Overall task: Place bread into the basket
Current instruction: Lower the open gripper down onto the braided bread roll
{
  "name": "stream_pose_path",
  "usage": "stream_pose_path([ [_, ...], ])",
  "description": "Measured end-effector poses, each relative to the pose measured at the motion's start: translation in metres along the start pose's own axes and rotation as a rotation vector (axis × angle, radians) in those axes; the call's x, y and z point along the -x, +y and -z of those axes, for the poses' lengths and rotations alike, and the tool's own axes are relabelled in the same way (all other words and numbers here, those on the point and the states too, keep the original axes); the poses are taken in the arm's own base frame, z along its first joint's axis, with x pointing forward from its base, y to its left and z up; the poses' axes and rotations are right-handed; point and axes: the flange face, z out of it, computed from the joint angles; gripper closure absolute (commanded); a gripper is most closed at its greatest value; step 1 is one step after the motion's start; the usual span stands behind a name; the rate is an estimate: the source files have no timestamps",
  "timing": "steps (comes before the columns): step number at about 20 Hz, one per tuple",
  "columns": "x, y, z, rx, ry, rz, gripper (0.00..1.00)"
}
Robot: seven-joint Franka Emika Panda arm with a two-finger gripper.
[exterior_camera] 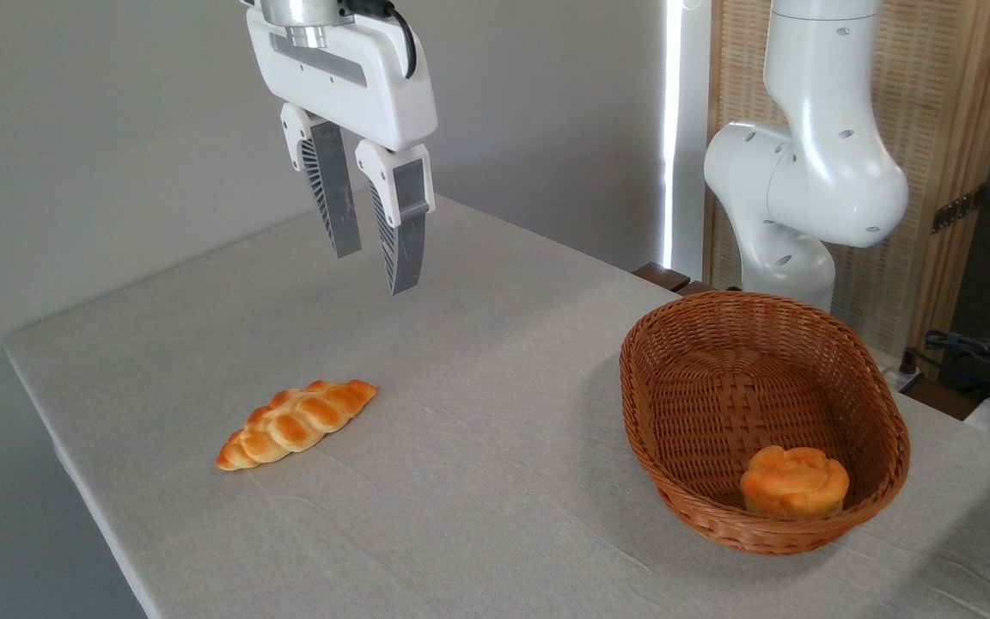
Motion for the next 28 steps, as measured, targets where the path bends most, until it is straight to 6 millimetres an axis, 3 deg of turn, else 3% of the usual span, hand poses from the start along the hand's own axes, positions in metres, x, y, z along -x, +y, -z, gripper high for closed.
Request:
stream_pose_path([
  [15, 0.000, 0.000, 0.000, 0.000, 0.000, -0.001, 0.00],
  [18, -0.010, 0.010, -0.005, 0.004, 0.001, -0.026, 0.00],
  [20, -0.028, 0.026, -0.018, 0.004, 0.008, -0.063, 0.00],
  [24, -0.077, 0.062, -0.065, 0.005, 0.022, -0.023, 0.00],
  [28, -0.107, 0.070, -0.113, 0.017, 0.010, 0.061, 0.00],
])
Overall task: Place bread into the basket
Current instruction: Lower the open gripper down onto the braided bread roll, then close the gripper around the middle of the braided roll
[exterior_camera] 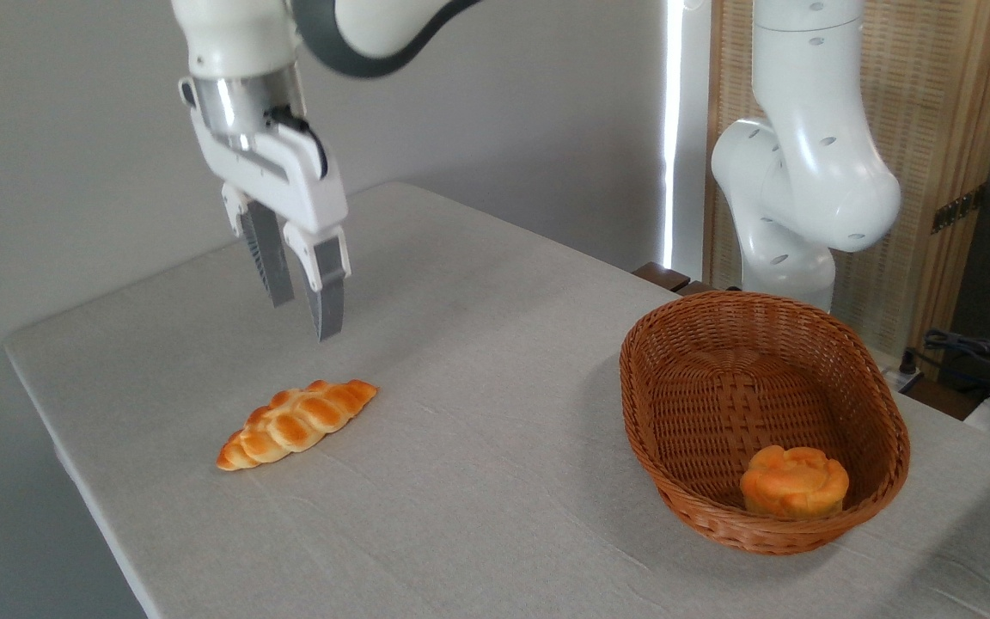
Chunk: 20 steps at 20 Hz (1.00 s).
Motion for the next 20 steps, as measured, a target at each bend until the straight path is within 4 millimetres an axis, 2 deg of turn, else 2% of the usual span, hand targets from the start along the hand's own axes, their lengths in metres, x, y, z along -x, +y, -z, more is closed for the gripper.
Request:
stream_pose_path([
  [4, -0.009, -0.009, -0.057, -0.008, 0.019, 0.011, 0.00],
  [7, -0.009, -0.009, -0.084, -0.010, 0.021, 0.011, 0.00],
  [11, -0.014, -0.003, -0.096, -0.019, 0.045, -0.002, 0.00],
  [20, -0.016, 0.002, -0.105, -0.020, 0.053, -0.010, 0.00],
])
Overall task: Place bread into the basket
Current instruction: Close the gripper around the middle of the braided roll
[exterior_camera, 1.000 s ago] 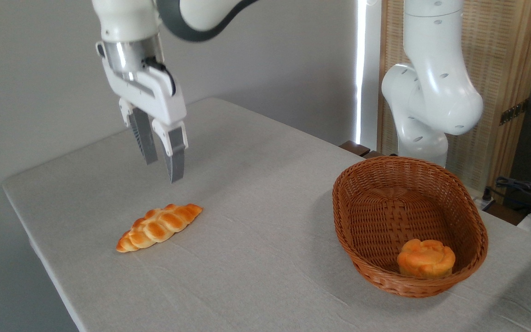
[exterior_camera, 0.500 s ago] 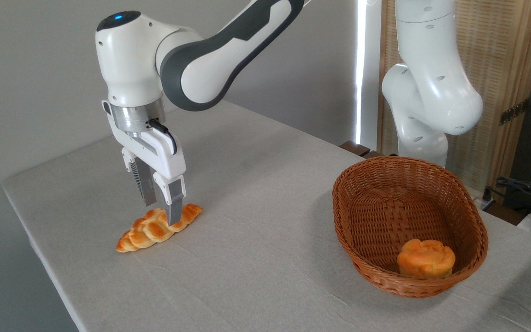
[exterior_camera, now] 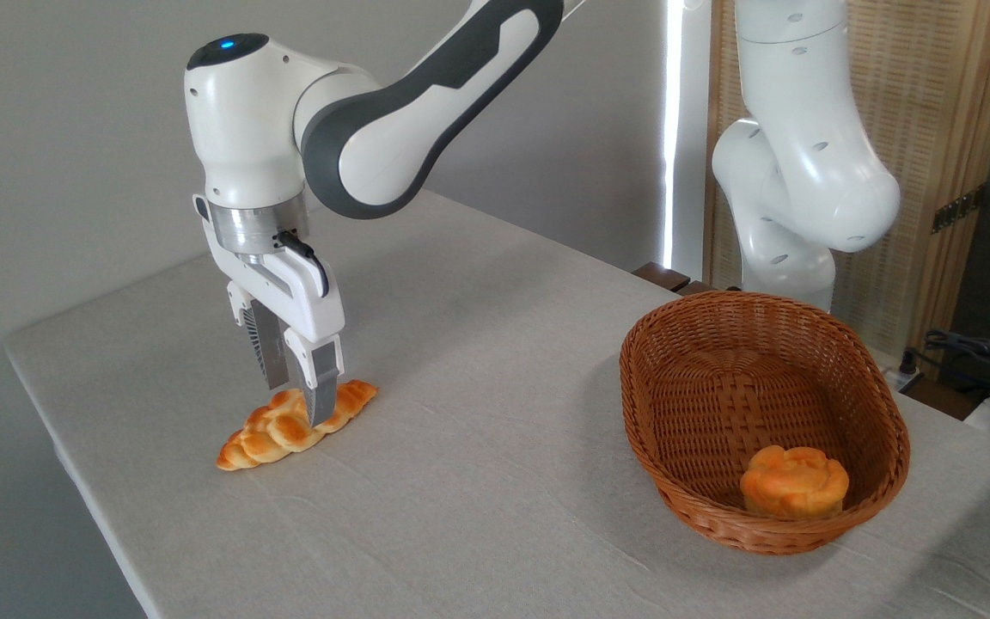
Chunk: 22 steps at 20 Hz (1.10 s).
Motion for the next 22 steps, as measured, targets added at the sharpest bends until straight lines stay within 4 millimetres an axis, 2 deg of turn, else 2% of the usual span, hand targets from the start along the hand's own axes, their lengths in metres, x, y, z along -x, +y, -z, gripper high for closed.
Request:
stream_pose_path([
  [1, -0.002, 0.002, -0.003, -0.003, 0.011, -0.004, 0.07],
  [2, -0.003, 0.004, -0.008, -0.007, 0.020, -0.007, 0.30],
  [3, -0.003, 0.004, -0.012, -0.009, 0.027, -0.008, 0.48],
  [5, -0.002, 0.004, -0.018, -0.013, 0.034, -0.010, 0.64],
  [8, -0.002, 0.004, -0.018, -0.014, 0.034, -0.035, 0.81],
  [10, -0.002, 0.004, -0.018, -0.014, 0.034, -0.044, 0.99],
  [22, 0.001, 0.000, -0.014, -0.019, 0.033, -0.043, 1.00],
])
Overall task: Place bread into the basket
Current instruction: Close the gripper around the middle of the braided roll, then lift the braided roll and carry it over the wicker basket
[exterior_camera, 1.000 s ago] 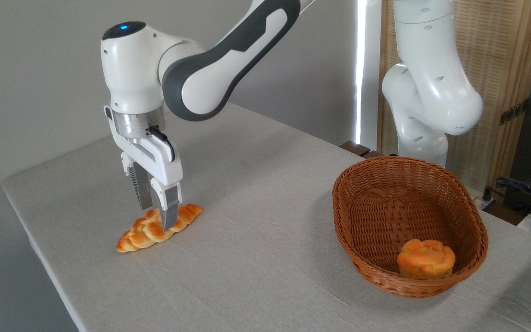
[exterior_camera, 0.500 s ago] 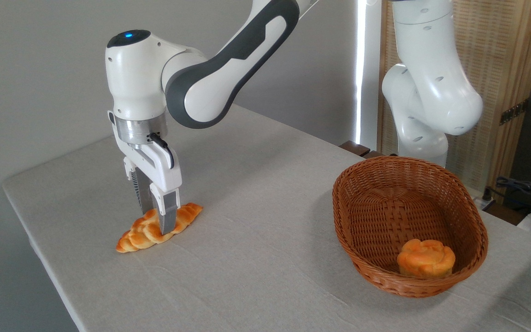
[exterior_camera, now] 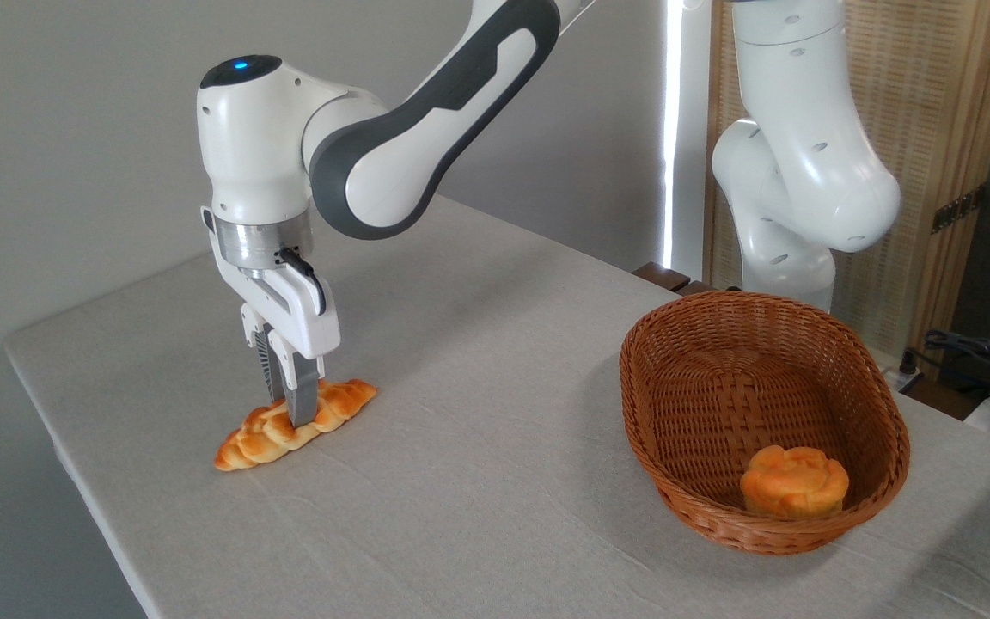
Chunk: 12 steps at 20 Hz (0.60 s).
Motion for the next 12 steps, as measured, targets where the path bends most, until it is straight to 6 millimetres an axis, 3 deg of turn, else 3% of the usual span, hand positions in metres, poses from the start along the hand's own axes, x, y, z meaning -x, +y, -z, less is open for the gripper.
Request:
stream_pose_path([
  [2, 0.006, -0.002, 0.015, 0.008, -0.023, 0.004, 1.00],
  [5, 0.034, -0.014, 0.071, 0.035, -0.090, -0.046, 1.00],
  [9, 0.111, -0.035, 0.169, 0.099, -0.147, -0.118, 1.00],
  [12, 0.174, -0.045, 0.211, 0.170, -0.156, -0.199, 1.00],
])
